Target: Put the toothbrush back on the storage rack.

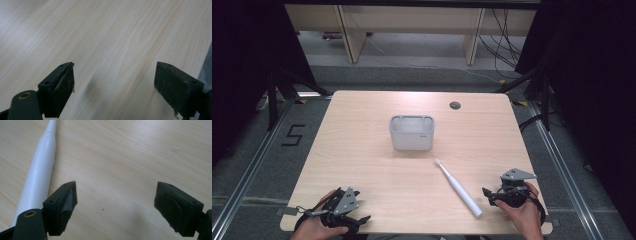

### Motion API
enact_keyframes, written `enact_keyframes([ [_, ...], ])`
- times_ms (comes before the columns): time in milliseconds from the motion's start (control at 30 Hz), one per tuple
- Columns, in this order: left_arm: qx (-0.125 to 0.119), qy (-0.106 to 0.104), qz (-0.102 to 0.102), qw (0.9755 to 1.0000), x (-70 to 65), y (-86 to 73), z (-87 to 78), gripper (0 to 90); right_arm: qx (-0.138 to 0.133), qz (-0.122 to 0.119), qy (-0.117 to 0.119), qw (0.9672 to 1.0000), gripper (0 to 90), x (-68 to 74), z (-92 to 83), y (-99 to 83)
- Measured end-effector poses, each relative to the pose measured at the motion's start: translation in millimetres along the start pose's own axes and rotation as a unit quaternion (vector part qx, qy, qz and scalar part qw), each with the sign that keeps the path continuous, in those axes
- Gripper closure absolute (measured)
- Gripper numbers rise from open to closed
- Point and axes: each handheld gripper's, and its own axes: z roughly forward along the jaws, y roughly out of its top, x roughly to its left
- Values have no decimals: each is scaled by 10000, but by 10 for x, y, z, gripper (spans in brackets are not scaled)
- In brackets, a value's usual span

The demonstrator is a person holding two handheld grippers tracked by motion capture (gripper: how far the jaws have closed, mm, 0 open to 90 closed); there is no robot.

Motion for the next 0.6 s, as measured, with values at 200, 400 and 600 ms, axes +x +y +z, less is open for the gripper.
enact_keyframes([
  [200,-16,7,-17,10000,-1,1,-3,163,118,22,97,9999,195,1,15,32],
  [400,-6,17,-16,10000,1,-1,-3,162,154,-73,118,9998,210,17,12,108],
  [600,-3,11,-12,10000,2,-1,-3,163,245,-61,184,9995,248,66,15,189],
])
